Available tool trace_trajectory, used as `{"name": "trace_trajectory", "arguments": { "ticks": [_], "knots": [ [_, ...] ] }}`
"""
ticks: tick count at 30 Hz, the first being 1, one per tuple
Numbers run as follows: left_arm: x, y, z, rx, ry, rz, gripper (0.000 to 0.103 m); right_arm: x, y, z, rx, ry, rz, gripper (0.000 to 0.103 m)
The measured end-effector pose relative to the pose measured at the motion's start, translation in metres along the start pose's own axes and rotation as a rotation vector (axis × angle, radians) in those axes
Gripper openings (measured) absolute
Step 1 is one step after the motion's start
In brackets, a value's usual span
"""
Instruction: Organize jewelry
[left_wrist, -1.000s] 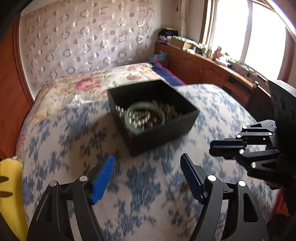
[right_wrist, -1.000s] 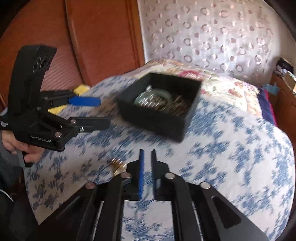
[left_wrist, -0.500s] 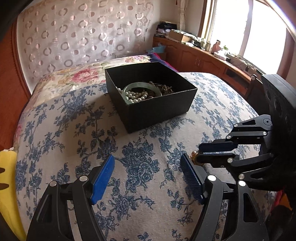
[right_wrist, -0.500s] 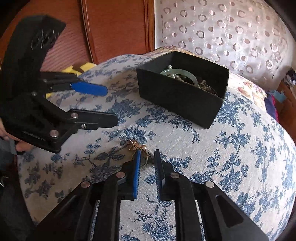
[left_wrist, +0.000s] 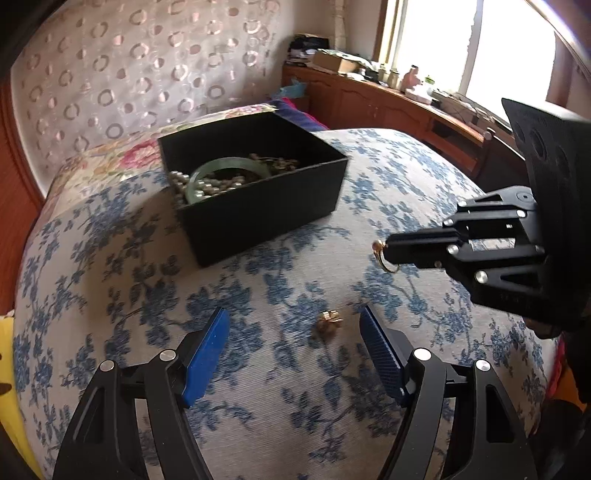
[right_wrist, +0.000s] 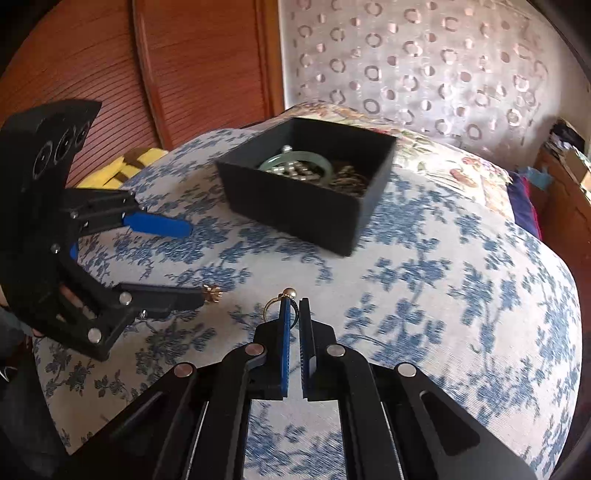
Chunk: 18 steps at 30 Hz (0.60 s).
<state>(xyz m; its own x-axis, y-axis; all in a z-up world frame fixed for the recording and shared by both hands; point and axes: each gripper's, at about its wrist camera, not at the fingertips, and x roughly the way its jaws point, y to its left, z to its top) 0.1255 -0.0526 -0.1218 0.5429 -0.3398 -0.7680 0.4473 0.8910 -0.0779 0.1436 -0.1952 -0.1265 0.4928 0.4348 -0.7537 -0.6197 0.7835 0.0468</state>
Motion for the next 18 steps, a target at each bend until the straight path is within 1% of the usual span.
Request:
{"name": "trace_trajectory", "arguments": {
  "ticks": [1,3,4,6,8,9,10,11,13,18],
  "knots": [
    [0.002,-0.002,0.000,0.005,0.004,-0.007,0.061,-0.001,-0.002,-0.001,0.007,-0.003,-0.003,0.005],
    [0.004,-0.006,0.001,0.010,0.012,-0.020,0.049,-0.002,-0.007,-0.002,0.019,-0.008,-0.007,0.005],
    [0.006,-0.007,0.001,0.012,0.014,-0.022,0.047,-0.003,-0.009,-0.002,0.023,-0.010,-0.010,0.005],
    [0.008,-0.009,0.002,0.016,0.021,-0.025,0.037,-0.004,-0.012,-0.002,0.030,-0.015,-0.012,0.005],
    [0.009,-0.011,0.002,0.023,0.020,-0.018,0.030,-0.005,-0.014,-0.002,0.036,-0.021,-0.012,0.005],
    [0.010,-0.013,0.003,0.024,0.021,-0.019,0.022,-0.005,-0.014,-0.002,0.037,-0.023,-0.011,0.005],
    [0.010,-0.013,0.003,0.021,0.021,-0.023,0.019,-0.005,-0.015,-0.002,0.037,-0.025,-0.011,0.005],
    [0.010,-0.013,0.003,0.017,0.023,-0.032,0.014,-0.006,-0.016,-0.002,0.037,-0.026,-0.010,0.005],
    [0.008,-0.013,0.003,0.012,0.014,-0.044,0.009,-0.005,-0.016,-0.001,0.037,-0.028,-0.009,0.005],
    [-0.001,-0.010,0.010,-0.004,-0.019,-0.044,0.009,-0.005,-0.017,0.004,0.033,-0.038,-0.005,0.005]
  ]
}}
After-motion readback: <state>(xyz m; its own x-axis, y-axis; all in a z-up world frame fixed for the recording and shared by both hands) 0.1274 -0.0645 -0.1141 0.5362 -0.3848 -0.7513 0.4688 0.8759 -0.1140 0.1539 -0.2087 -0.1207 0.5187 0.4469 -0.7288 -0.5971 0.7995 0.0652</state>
